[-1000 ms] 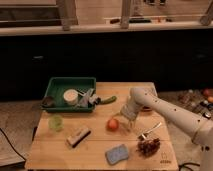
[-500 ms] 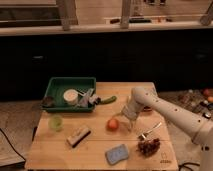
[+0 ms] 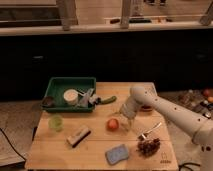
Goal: Place apple in plastic cup
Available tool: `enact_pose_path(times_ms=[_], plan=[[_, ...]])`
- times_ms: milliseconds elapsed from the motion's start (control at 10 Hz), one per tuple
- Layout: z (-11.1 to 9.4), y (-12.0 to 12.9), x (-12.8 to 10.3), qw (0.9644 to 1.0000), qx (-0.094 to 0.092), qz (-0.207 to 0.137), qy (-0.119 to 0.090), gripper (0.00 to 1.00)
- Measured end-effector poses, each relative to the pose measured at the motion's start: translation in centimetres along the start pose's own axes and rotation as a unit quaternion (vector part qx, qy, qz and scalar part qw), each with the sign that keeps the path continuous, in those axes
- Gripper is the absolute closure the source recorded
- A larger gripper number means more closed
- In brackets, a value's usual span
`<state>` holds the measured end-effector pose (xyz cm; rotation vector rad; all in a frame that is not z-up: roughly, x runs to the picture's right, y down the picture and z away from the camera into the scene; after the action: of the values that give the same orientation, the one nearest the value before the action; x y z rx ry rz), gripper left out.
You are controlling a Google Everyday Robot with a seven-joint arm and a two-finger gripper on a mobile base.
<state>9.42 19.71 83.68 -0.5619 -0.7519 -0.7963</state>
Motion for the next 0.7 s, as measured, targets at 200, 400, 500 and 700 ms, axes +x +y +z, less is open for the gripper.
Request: enact_pose_path(times_ms=[200, 400, 500, 700], plan=[[-0.1, -0.7, -0.4, 0.9998, 0.000, -0.021, -0.004, 0.20], [0.3, -1.5, -1.1, 0.9986, -0.017, -0.049, -0.011, 0.20], [0.6, -2.0, -1.5, 0.9976, -0.026, -0.062, -0.014, 0.20], [1.0, -2.4, -2.0, 0.9958, -0.042, -0.079, -0.017, 0.20]])
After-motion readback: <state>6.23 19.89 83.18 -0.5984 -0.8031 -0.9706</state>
